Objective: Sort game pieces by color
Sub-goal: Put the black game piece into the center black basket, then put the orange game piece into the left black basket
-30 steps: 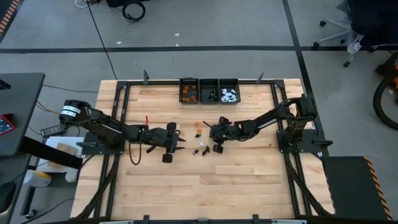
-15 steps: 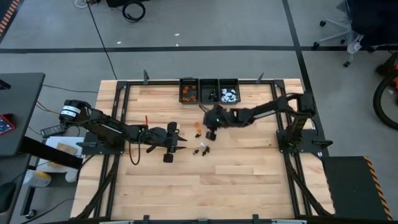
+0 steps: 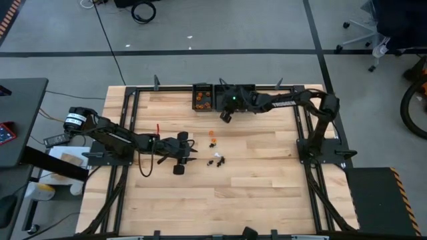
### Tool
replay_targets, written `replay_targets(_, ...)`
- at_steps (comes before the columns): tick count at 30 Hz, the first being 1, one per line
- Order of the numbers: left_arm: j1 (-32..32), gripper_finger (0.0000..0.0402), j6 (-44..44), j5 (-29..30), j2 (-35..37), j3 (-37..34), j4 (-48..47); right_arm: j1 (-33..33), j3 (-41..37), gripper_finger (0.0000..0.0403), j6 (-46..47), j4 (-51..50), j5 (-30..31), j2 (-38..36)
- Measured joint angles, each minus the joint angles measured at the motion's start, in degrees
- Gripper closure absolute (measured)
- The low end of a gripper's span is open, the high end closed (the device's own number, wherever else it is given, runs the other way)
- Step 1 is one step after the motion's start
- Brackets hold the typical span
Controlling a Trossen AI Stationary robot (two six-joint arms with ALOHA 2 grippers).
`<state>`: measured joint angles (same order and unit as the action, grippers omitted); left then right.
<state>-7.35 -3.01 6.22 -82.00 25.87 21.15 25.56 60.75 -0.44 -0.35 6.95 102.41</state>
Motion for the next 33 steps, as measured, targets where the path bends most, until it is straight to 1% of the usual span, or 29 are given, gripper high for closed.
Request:
replay_targets(3, 0.00, 0.0271, -0.25, 0.00, 0.00, 0.00, 0.52, 1.62, 0.00, 0.0328, 0.36, -0.05, -3.32, 0.00)
replay_targets(8, 0.00, 0.0271, -1.57, 0.00, 0.00, 0.00, 1.83, 2.94, 0.00, 0.0296, 0.43, -0.36, -6.79, 0.00)
replay_targets(11, 0.00, 0.0271, -4.02, 0.02, 0.00, 0.00, 2.13, 3.13, 0.00, 0.0285, 0.27, -0.34, -7.05, 0.00)
replay_targets(16, 0.92, 0.0271, -6.61, -0.02, 0.00, 0.00, 5.35, 2.91, 0.00, 0.0283, -1.08, -0.82, -6.83, -1.35)
replay_targets(18, 2.23, 0.0271, -6.64, -0.01, 0.00, 0.00, 6.62, 1.47, 0.00, 0.0284, -2.15, -0.76, -6.80, -3.31)
replay_targets(23, 7.49, 0.0271, -5.71, 0.01, -0.15, 0.00, 7.77, -5.19, -1.42, 0.0284, -5.47, 0.76, -6.63, -7.33)
replay_targets(28, 11.49, 0.0271, -3.90, -3.79, -2.46, 0.02, 8.18, -11.77, -5.94, 0.0284, -3.47, 5.59, -6.16, -7.76)
replay_targets(31, 12.40, 0.0271, -3.82, -4.07, -4.19, 0.35, 8.09, -16.12, -8.43, 0.0284, -1.56, 9.54, -4.86, -7.80)
replay_targets(33, 12.76, 0.0271, -3.80, -4.02, -5.40, 1.09, 8.20, -19.23, -10.33, 0.0284, 0.09, 12.70, -2.93, -7.80)
